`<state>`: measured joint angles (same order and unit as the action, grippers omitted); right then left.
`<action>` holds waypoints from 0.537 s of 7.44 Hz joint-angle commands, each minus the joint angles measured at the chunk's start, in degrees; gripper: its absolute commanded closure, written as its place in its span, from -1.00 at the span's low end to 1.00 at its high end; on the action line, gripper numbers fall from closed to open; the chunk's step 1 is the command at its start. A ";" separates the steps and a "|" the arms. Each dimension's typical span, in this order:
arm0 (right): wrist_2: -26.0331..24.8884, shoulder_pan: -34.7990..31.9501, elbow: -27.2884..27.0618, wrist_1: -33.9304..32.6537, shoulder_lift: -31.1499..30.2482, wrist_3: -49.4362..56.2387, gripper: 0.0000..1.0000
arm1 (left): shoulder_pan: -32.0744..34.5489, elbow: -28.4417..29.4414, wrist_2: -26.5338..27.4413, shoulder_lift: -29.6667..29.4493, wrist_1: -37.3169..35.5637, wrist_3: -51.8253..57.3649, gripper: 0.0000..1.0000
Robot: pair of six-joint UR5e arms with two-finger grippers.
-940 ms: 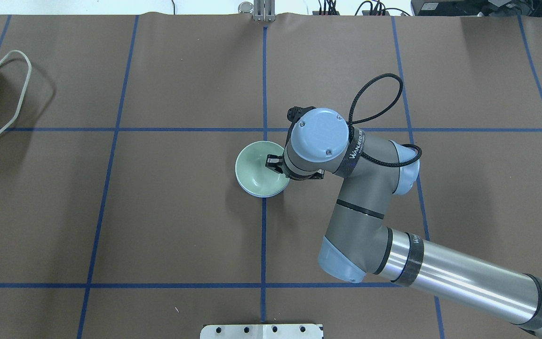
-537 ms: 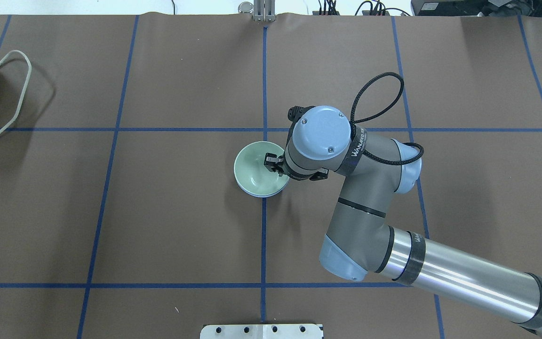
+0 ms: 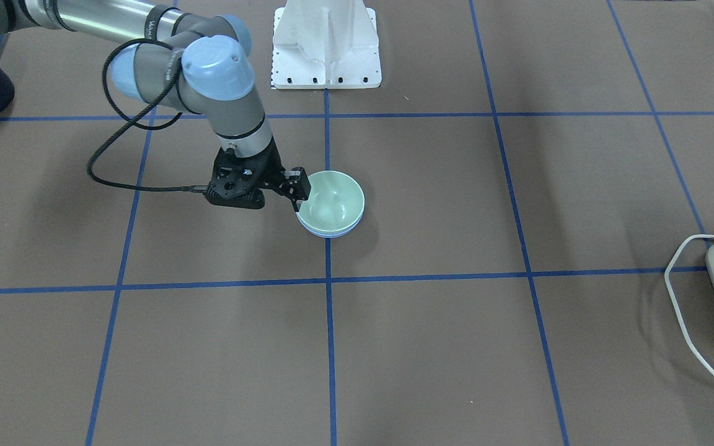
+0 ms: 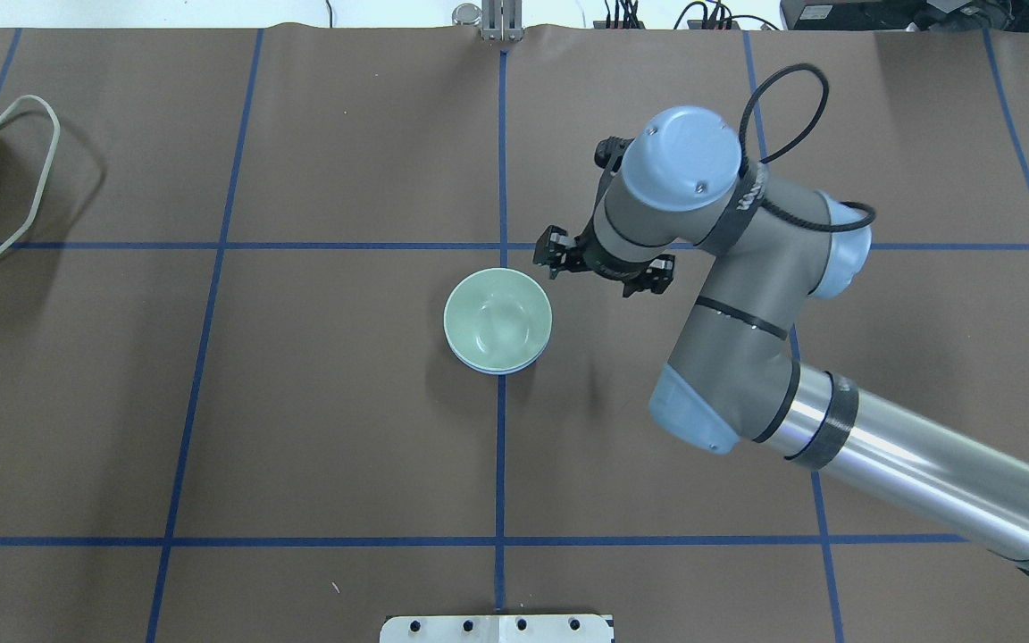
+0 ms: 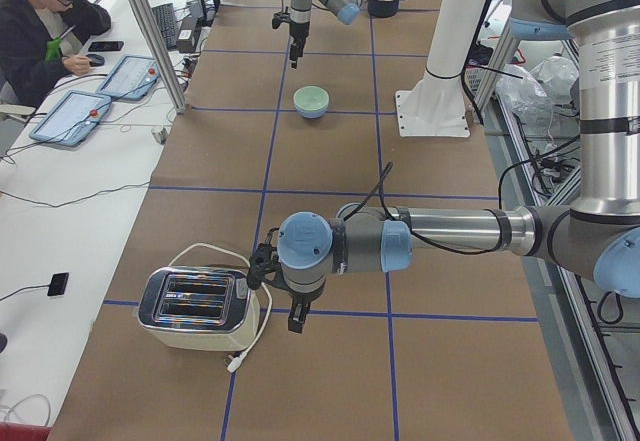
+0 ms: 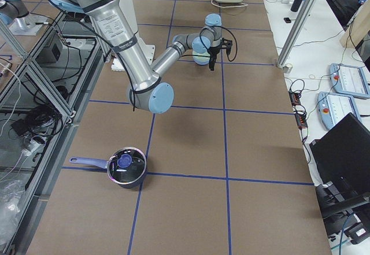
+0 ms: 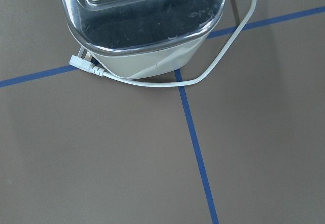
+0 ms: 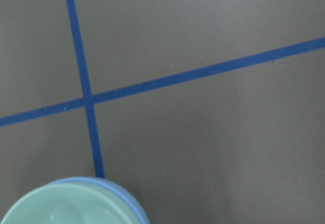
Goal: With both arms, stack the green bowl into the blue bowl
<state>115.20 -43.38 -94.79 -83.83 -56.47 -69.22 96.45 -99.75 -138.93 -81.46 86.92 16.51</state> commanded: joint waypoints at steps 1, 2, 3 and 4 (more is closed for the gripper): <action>6.07 -10.89 0.05 -0.02 -5.12 17.90 -1.00 | -1.34 -0.18 0.15 0.07 4.46 -7.94 -0.98; 9.14 -15.38 0.05 -0.02 -8.19 24.85 -1.00 | -1.70 -0.01 0.58 0.34 6.83 -9.47 -0.98; 10.91 -19.60 0.05 -0.02 -11.52 32.06 -1.00 | -1.96 -0.01 0.59 -0.01 6.94 -9.57 -0.98; 11.71 -23.99 0.22 -0.02 -15.91 40.74 -1.00 | -2.66 -0.18 0.68 -0.27 6.86 -9.66 -0.98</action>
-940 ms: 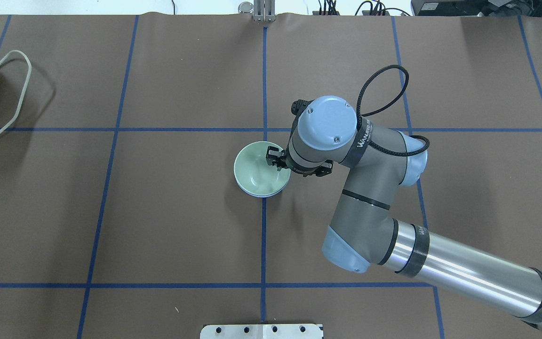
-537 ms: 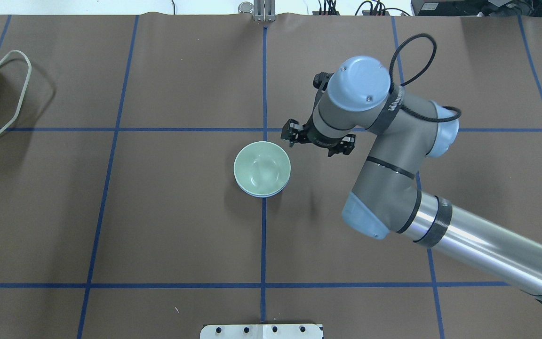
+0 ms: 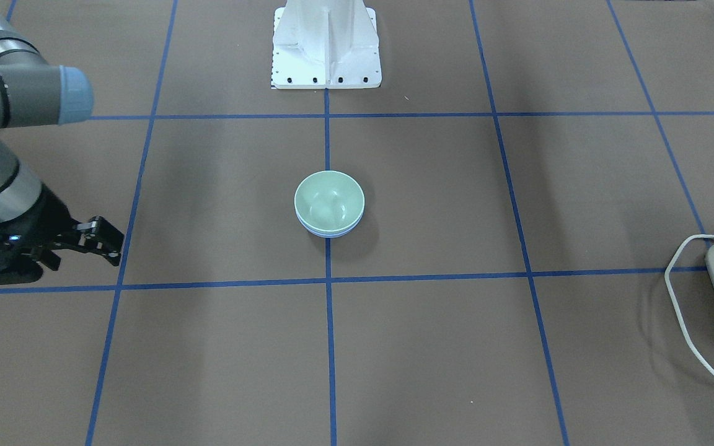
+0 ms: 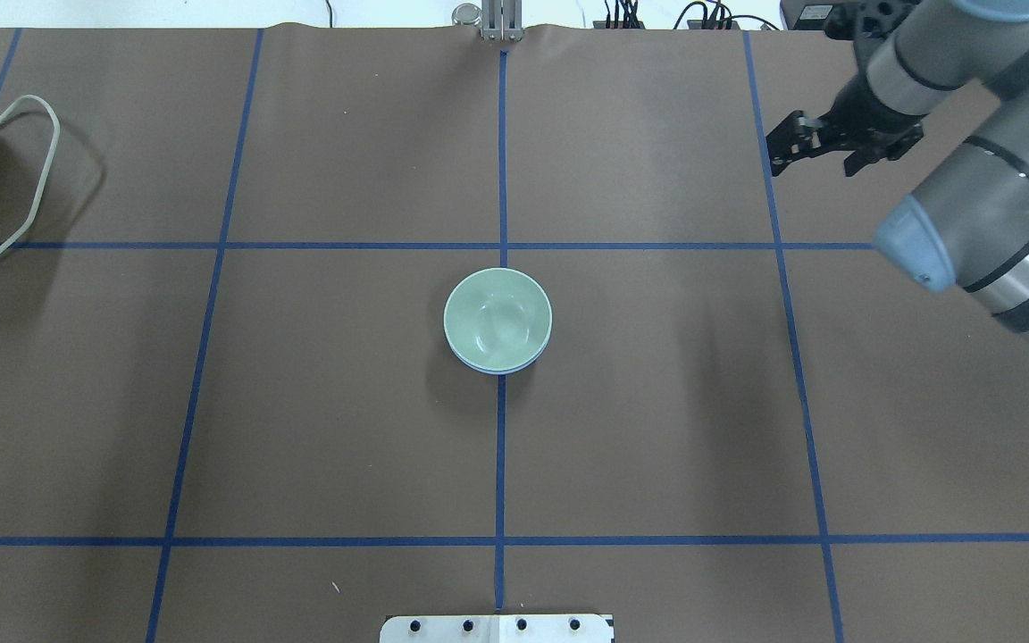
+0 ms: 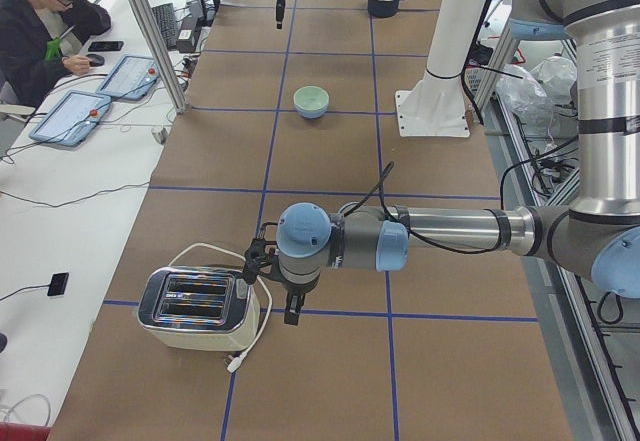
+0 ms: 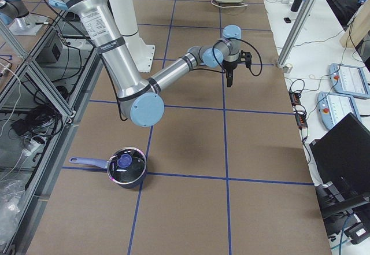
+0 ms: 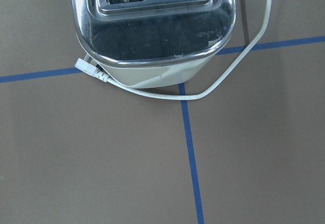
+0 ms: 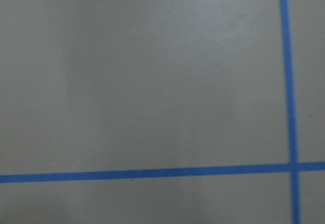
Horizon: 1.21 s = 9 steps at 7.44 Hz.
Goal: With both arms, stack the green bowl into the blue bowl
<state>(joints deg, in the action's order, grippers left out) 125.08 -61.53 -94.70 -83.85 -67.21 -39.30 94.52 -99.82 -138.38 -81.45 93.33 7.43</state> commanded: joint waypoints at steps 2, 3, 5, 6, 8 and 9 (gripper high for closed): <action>4.37 -13.24 -0.05 0.26 -14.48 24.13 -1.00 | -1.09 -0.37 0.22 -0.20 0.45 -0.57 -0.98; 6.56 -16.05 -0.13 0.70 -20.19 27.58 -1.00 | -1.53 -0.55 1.18 -0.11 0.54 -0.57 -0.98; 9.22 -22.02 -0.31 0.88 -29.70 27.96 -1.00 | -1.88 -0.46 1.63 0.07 0.54 -0.05 -0.98; 9.22 -26.06 -0.66 0.88 -31.22 28.14 -1.00 | -2.84 -0.46 3.37 -0.11 0.54 0.13 -0.97; 7.57 -29.35 -0.57 0.36 -31.67 28.58 -1.00 | -3.29 -0.11 4.61 0.42 0.28 0.13 -0.98; 3.46 -29.35 -1.18 0.35 -31.76 28.67 -1.00 | -3.29 0.15 4.01 0.59 0.27 0.13 -0.98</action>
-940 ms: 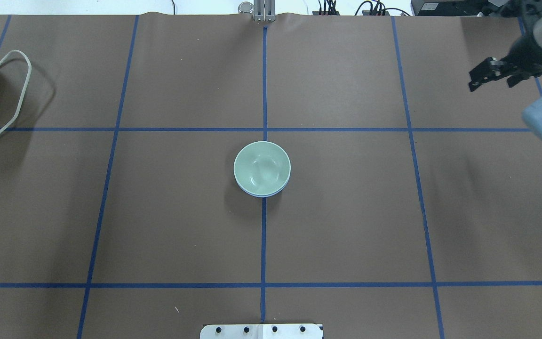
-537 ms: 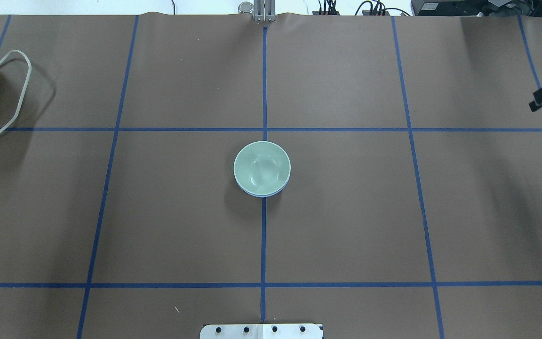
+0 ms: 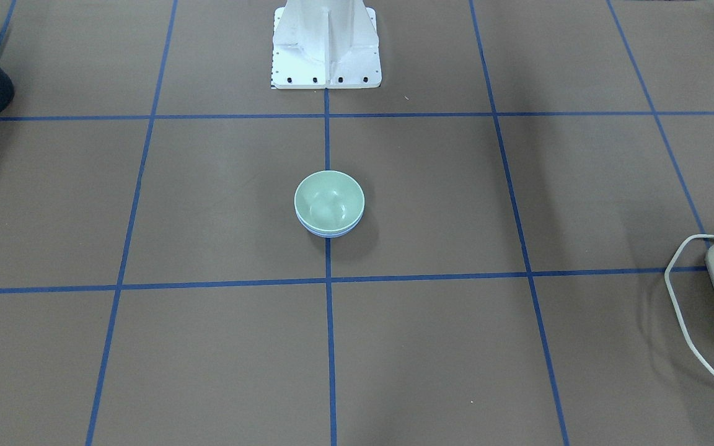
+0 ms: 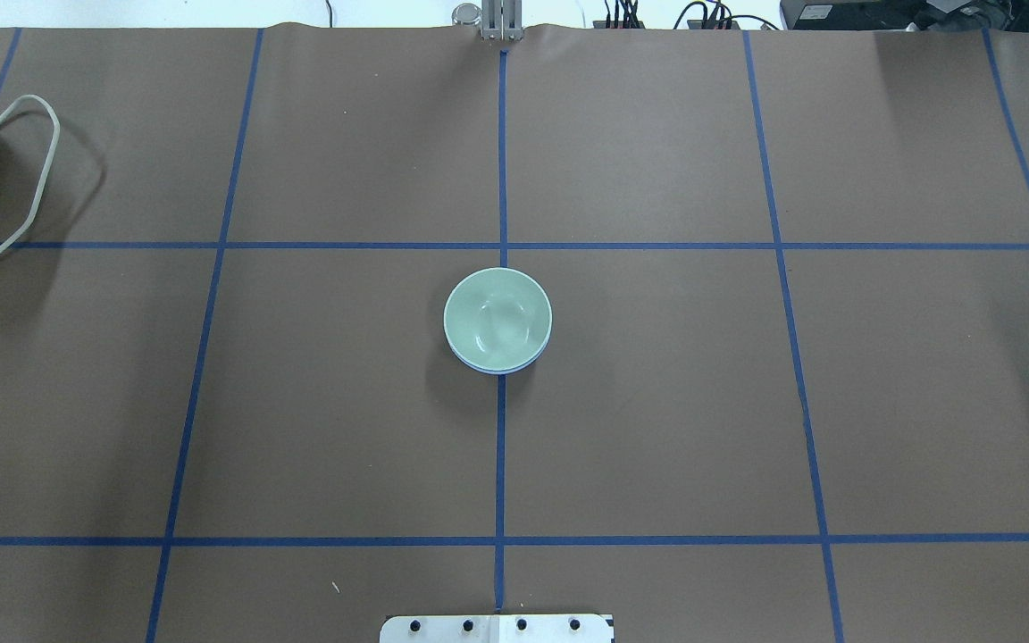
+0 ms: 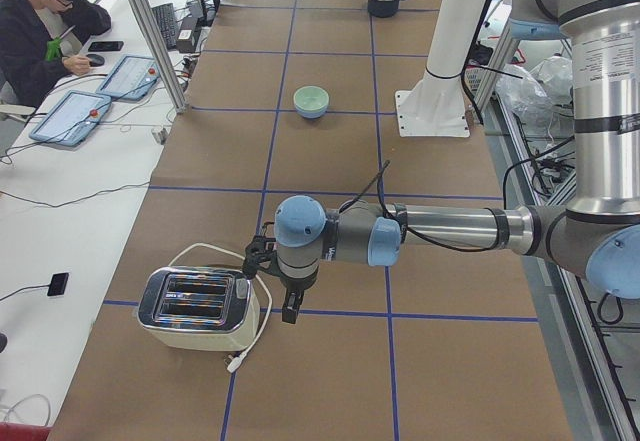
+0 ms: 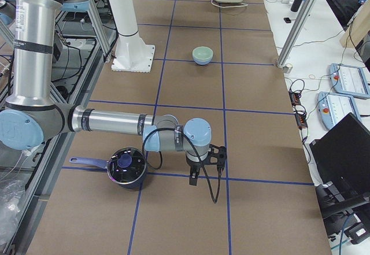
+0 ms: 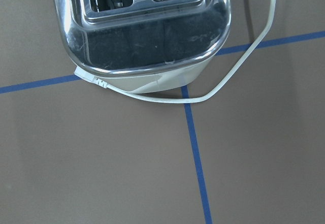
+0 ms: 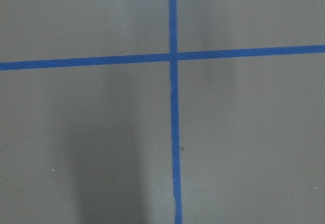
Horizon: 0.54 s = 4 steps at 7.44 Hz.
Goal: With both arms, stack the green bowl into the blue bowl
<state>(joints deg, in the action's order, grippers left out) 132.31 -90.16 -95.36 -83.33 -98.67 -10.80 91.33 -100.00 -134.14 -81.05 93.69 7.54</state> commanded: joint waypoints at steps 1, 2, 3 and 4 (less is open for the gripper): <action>-6.16 -0.64 -0.96 -0.42 -0.12 2.25 -1.00 | -0.10 0.24 -0.25 0.19 0.34 0.10 -0.98; -6.19 -0.64 -1.05 -0.34 -0.03 6.45 -1.00 | -0.01 -0.19 -0.25 0.28 0.35 0.10 -0.98; -6.19 -0.64 -1.06 -0.16 -0.29 8.32 -1.00 | -0.01 -0.37 -0.25 0.72 0.44 0.10 -0.98; -5.84 -0.64 -1.14 0.36 -0.91 8.34 -1.00 | -0.10 -0.46 -0.34 0.72 0.52 0.19 -0.98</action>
